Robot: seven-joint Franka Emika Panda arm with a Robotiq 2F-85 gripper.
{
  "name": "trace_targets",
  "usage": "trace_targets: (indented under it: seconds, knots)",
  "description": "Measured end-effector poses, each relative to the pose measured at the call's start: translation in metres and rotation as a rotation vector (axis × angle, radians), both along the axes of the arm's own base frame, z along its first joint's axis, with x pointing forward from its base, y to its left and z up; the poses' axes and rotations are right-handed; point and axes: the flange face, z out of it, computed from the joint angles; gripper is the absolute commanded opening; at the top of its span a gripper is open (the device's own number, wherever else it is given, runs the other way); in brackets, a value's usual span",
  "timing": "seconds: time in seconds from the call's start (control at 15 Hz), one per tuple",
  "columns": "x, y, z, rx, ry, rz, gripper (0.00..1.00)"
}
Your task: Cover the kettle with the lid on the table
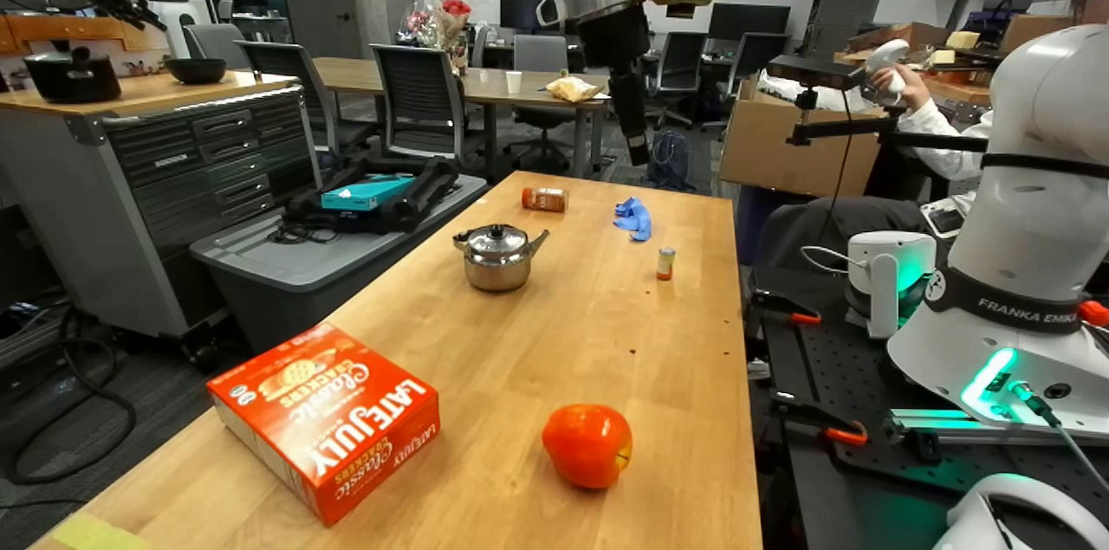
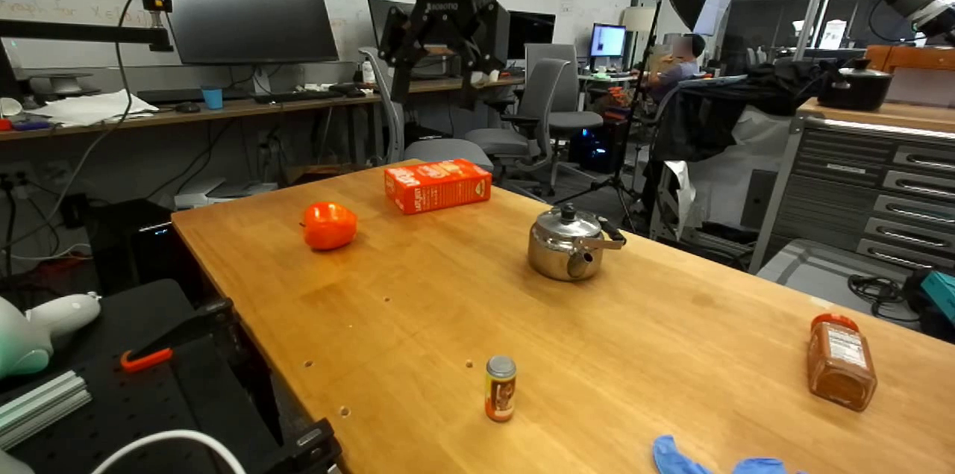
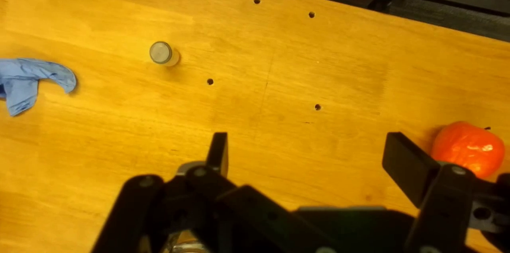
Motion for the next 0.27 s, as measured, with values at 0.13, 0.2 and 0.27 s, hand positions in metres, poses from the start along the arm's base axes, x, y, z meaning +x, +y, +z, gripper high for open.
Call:
trace_targets:
  seconds: [0.13, 0.2, 0.27]
  knots:
    - [0.0005, 0.0000, -0.0003, 0.000, 0.001, 0.000, 1.00]
    - [0.0006, 0.0000, -0.0001, 0.000, 0.001, 0.000, 1.00]
    - [0.0006, 0.0000, 0.0000, 0.000, 0.001, 0.000, 1.00]
